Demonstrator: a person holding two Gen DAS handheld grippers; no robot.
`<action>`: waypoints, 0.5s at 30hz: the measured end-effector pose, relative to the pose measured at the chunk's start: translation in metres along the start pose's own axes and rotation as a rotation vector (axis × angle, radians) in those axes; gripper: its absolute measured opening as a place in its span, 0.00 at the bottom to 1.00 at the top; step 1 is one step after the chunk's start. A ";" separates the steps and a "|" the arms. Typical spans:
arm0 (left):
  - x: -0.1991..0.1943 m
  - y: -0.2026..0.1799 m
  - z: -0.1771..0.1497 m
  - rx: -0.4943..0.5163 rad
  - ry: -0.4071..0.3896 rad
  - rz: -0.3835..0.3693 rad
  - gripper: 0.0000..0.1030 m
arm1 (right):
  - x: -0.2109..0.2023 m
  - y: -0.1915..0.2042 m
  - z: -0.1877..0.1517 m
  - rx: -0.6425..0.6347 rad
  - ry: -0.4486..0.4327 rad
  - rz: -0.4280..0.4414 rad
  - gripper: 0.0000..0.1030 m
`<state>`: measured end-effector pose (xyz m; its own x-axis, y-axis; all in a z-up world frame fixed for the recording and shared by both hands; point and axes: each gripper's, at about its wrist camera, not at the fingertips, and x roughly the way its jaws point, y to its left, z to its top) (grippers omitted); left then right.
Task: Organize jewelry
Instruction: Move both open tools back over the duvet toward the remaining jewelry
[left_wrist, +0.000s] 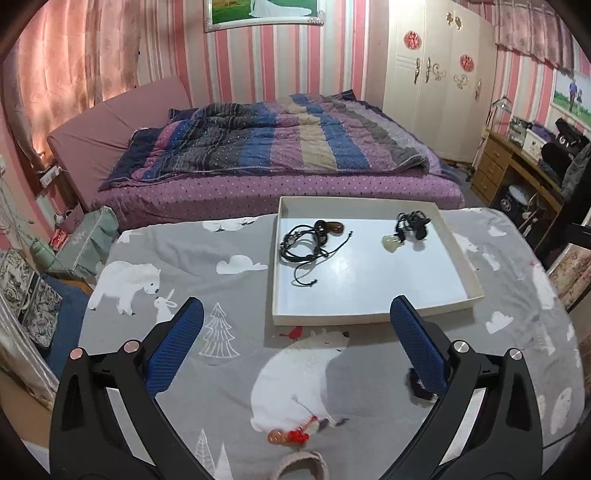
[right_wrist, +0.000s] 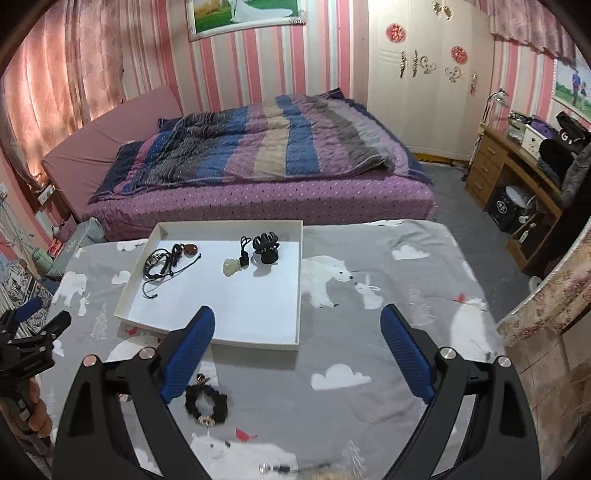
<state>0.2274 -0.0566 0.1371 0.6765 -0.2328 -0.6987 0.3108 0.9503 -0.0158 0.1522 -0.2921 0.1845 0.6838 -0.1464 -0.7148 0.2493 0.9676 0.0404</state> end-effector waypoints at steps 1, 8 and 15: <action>-0.004 0.000 -0.001 -0.004 -0.002 -0.009 0.97 | -0.009 0.000 -0.002 -0.005 -0.006 -0.001 0.89; -0.031 -0.007 -0.023 -0.001 -0.027 -0.021 0.97 | -0.044 0.010 -0.029 -0.061 -0.020 -0.031 0.91; -0.031 0.001 -0.054 -0.007 -0.014 -0.008 0.97 | -0.028 0.008 -0.069 -0.030 0.001 0.020 0.91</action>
<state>0.1704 -0.0377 0.1197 0.6835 -0.2430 -0.6883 0.3117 0.9498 -0.0258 0.0876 -0.2660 0.1572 0.6880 -0.1267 -0.7146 0.2146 0.9761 0.0335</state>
